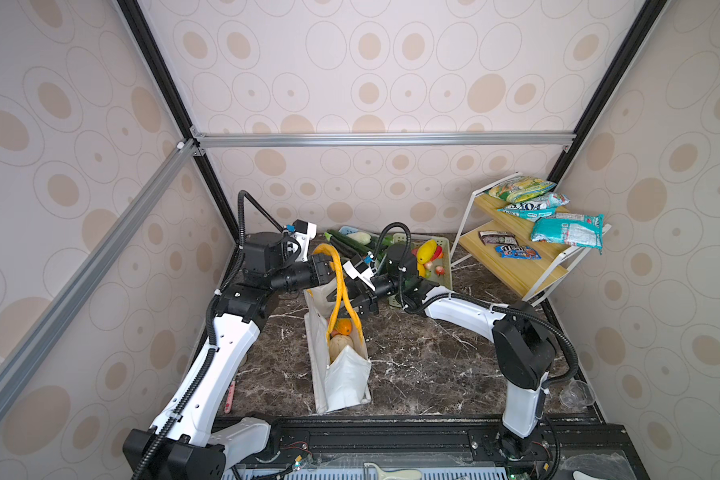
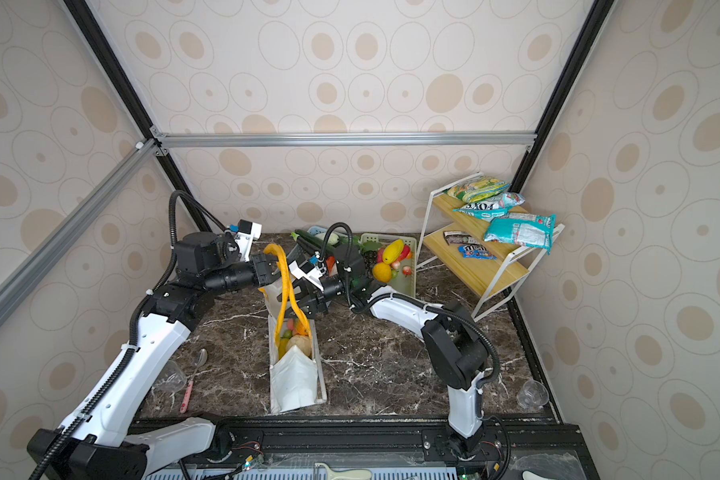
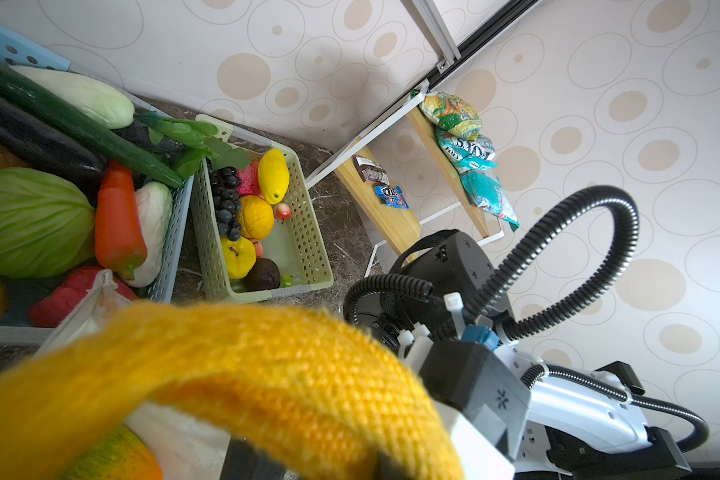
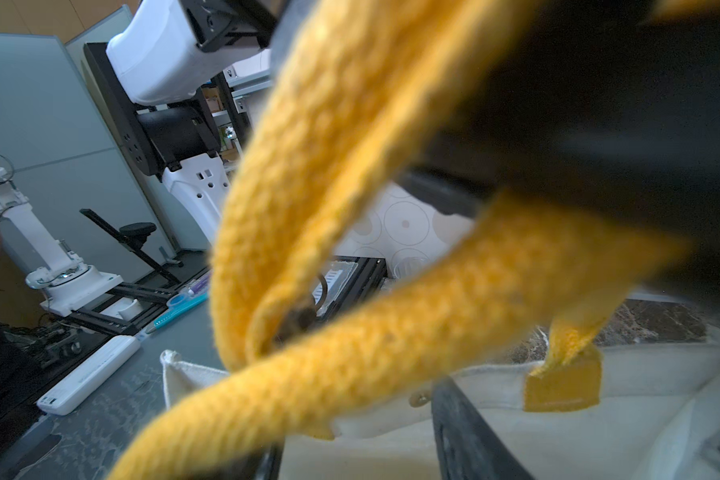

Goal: Place the food into the grocery bag and tie it

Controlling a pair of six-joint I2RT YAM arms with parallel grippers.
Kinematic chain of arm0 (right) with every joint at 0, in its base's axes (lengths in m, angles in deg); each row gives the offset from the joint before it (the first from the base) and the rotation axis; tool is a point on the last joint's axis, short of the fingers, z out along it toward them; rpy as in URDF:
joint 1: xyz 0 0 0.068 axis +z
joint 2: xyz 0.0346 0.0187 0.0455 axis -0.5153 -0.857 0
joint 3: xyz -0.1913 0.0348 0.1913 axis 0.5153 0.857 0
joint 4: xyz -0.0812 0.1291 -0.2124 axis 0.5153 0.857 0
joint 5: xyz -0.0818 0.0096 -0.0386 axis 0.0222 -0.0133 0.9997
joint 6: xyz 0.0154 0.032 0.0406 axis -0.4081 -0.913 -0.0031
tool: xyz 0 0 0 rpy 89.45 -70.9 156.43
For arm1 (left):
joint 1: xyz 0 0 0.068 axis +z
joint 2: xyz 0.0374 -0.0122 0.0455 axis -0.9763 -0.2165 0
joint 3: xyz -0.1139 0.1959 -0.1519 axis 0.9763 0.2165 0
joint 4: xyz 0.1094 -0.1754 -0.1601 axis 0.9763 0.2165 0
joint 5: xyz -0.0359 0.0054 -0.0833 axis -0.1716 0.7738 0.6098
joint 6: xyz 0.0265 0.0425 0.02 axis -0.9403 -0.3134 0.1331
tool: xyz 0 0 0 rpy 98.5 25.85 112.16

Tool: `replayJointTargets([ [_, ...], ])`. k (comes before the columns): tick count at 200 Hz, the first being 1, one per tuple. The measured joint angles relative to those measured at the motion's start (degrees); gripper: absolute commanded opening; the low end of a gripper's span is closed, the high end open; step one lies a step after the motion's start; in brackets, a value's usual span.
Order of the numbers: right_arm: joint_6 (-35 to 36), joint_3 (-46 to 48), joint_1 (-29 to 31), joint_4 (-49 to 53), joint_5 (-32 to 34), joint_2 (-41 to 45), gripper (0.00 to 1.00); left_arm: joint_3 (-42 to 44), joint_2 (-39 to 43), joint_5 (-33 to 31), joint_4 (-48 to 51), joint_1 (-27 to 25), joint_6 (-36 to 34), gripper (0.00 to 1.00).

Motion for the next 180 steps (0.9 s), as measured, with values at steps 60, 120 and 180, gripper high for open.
replayJointTargets([
  [60,-2.3,0.0,-1.4,-2.0,-6.5,0.0,0.58,1.0,0.0,1.8,-3.0,0.1,0.4,0.06],
  [120,-7.3,-0.1,0.3,-7.8,-2.4,-0.1,0.6,2.1,-0.4,2.1,-6.0,0.1,1.6,0.06],
  [180,-23.4,-2.6,2.4,-26.6,0.4,-4.8,0.6,2.1,-0.4,1.8,-7.5,0.3,1.7,0.06],
])
